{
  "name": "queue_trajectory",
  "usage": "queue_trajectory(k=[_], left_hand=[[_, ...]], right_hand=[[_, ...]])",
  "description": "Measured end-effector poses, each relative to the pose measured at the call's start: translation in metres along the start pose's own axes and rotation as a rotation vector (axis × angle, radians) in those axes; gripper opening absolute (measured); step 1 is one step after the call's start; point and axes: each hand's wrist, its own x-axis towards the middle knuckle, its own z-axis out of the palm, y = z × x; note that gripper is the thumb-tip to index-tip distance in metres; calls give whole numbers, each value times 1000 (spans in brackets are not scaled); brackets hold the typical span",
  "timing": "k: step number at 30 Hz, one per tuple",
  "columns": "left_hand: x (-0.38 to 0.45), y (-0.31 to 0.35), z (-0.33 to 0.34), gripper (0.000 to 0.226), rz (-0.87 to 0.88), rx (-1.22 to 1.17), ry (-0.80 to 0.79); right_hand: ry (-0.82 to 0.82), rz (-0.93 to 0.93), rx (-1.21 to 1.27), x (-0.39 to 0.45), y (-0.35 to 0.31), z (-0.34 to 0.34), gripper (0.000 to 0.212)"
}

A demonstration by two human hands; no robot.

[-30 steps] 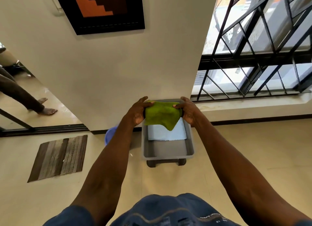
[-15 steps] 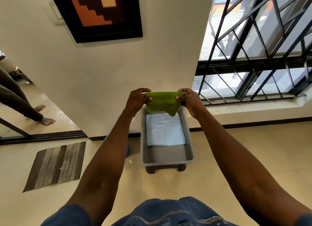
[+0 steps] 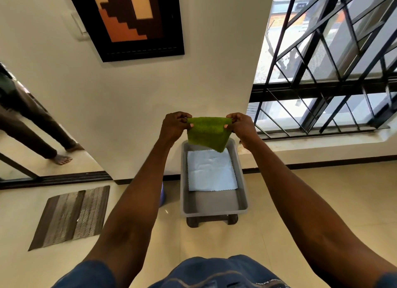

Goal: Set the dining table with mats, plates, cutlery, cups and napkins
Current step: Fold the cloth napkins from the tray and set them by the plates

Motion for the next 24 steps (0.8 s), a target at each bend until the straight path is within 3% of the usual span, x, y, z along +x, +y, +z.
queue_trajectory(k=[5,9,13,19,24], left_hand=[[-2,2,-1,16,58,-6,50],[-1,2,-5,14,93,-90,75],[-3,5,-5,18,125,-149,111],[-4,9,-8,24,170,-173,178],[-6,15,-10,39,147,-225,142]], right_hand=[[78,-67,-40,-3,-7,4,24],[85,-27,144,-6,-11,3,26],[6,-14,384,-11,-14,3,29],[-162,80,632,-11,-24,0,54],[-94,122,483,-8,-25,5,43]])
